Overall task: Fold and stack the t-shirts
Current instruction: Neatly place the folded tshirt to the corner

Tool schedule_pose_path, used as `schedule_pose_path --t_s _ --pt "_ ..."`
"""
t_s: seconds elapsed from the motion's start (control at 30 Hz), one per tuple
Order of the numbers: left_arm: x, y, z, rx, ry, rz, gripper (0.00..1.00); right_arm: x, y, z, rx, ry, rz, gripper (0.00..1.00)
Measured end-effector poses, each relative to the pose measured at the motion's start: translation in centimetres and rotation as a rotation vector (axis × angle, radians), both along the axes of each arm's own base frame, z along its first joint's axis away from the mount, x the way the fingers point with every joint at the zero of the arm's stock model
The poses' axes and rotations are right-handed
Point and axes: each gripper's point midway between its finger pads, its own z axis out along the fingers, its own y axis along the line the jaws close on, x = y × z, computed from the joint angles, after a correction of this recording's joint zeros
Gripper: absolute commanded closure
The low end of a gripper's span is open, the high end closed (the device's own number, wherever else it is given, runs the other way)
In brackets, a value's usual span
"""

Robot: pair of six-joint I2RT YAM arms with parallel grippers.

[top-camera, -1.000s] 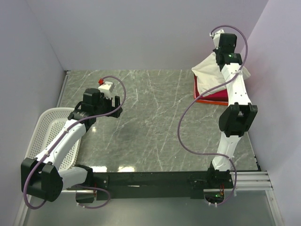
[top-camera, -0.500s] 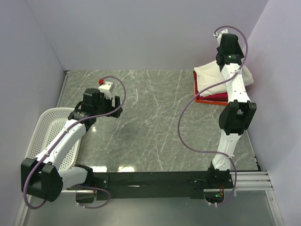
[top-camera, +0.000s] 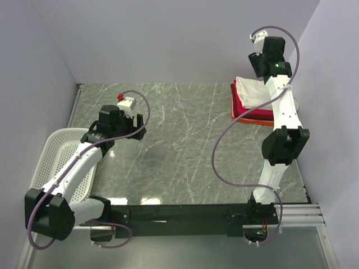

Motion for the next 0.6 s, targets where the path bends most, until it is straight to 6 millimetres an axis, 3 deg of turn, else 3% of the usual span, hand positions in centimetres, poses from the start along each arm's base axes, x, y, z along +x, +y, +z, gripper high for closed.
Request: schedule_pose_path --t_s 0.1,0.13,0.2,0.3,0.37,0.5,0.6 --pt "-0.1 0.0 0.4 -0.003 -0.012 0.000 0.16 -2.0 2.8 -1.6 0.110 0.045 0.096 0.28" --pt "-0.1 0.0 0.5 -0.005 -0.016 0.000 0.16 -2.7 3.4 -2.0 0.133 0.059 0.110 0.38" --pt "-0.1 0.0 0.7 -0.006 -0.021 0.000 0.16 -3.4 3.8 -3.0 0.153 0.076 0.110 0.48" --pt "-0.1 0.0 0.7 -0.006 -0.022 0.000 0.16 -3.3 2.9 -5.1 0.133 0.098 0.051 0.60" --pt "0.0 0.0 0.8 -0.007 -0.025 -0.001 0.16 -3.4 1.9 -7.6 0.097 0.142 0.005 0.66" --pt "0.0 0.0 0.8 -0.009 -0.026 -0.002 0.17 -3.9 0.6 -13.0 0.003 0.252 -0.055 0.66" --pt "0.0 -0.1 0.8 -0.009 -0.026 -0.003 0.17 -4.0 0.6 -15.7 -0.061 0.311 -0.064 0.66"
